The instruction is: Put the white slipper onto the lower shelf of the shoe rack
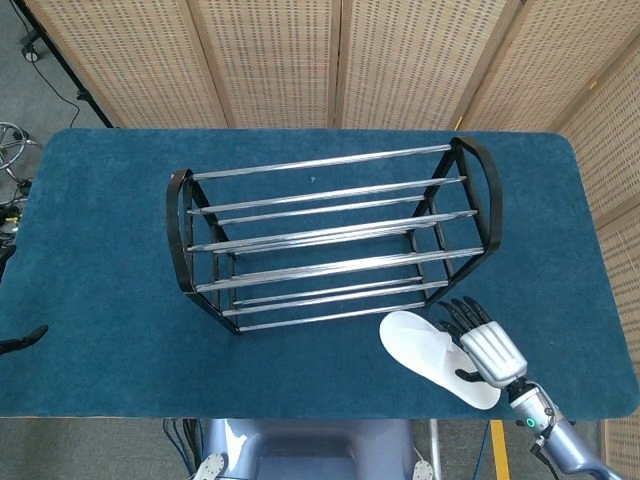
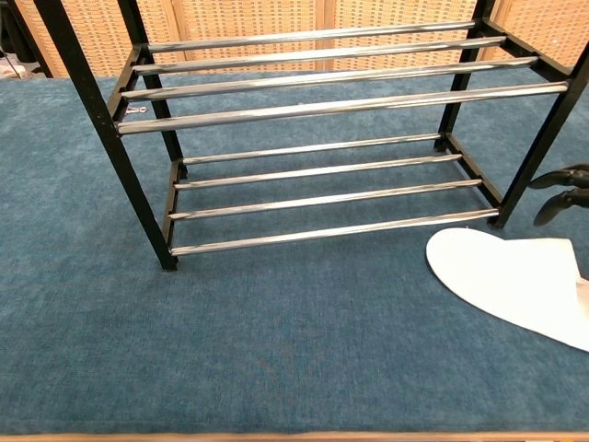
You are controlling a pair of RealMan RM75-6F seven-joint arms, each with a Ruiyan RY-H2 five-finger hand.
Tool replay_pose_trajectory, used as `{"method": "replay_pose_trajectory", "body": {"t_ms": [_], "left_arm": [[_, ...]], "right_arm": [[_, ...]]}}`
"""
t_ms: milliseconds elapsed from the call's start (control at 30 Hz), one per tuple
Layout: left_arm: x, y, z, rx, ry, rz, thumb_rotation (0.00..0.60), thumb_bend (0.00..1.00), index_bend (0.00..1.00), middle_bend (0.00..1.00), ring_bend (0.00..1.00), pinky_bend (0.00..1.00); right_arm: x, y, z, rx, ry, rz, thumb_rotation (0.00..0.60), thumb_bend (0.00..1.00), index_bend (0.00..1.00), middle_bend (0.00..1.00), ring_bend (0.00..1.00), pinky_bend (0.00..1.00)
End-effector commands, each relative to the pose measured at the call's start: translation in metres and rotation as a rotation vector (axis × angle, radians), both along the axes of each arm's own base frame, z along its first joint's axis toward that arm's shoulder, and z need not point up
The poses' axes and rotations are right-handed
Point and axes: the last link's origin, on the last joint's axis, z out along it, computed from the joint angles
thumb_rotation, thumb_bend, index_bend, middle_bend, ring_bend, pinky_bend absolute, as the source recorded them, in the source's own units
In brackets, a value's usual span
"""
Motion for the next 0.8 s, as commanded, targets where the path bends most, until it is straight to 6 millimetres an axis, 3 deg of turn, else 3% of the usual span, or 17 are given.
{"method": "replay_pose_trajectory", "body": {"t_ms": [33, 433, 667, 800], "left_arm": [[0.000, 0.000, 0.000, -0.001, 0.000, 0.001, 0.600, 0.00, 0.00, 0.00, 0.00, 0.01], [-0.002, 0.002, 0.000, -0.002, -0.005, 0.007, 0.600, 0.00, 0.00, 0.00, 0.00, 0.01], [-0.002, 0.003, 0.000, -0.003, -0.004, 0.008, 0.600, 0.00, 0.00, 0.00, 0.00, 0.01], [-0.002, 0.002, 0.000, -0.004, -0.004, 0.007, 0.600, 0.00, 0.00, 0.00, 0.00, 0.01]], "right_arm": [[0.002, -0.006, -0.007, 0.003, 0.014, 0.030, 0.600, 0.00, 0.28, 0.12, 0.06, 0.08], [0.009, -0.013, -0.023, -0.005, -0.004, 0.116, 0.600, 0.03, 0.36, 0.21, 0.17, 0.19], [0.014, -0.017, -0.031, 0.016, -0.041, 0.141, 0.600, 0.16, 0.40, 0.24, 0.20, 0.23], [0.013, -0.020, -0.035, 0.024, -0.048, 0.140, 0.600, 0.35, 0.47, 0.29, 0.24, 0.28]]}}
